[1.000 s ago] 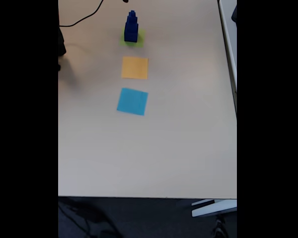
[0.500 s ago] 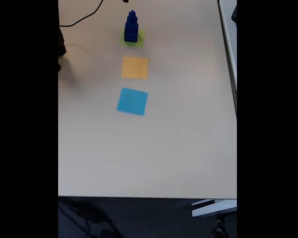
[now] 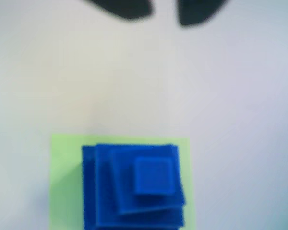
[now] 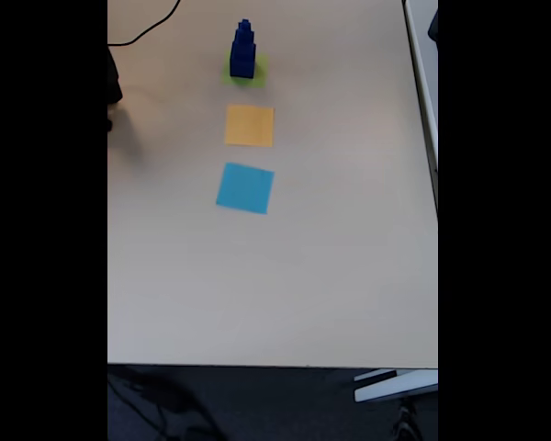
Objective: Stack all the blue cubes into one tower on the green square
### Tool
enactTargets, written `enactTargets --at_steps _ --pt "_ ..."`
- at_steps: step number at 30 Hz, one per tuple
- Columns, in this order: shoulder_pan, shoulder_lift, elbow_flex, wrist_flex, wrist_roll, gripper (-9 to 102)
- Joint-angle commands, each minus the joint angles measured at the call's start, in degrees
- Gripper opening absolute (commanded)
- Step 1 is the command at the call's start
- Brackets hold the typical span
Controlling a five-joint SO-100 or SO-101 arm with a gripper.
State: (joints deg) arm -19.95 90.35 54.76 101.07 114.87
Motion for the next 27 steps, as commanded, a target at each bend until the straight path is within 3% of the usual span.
enactTargets --at_steps 1,12,27 --pt "3.78 4.66 -2.64 0.09 -4.04 0" --pt "5.45 -5.98 -16.61 -0.18 -4.04 0" --pt "5.27 -9.4 -21.71 -0.18 -8.26 0"
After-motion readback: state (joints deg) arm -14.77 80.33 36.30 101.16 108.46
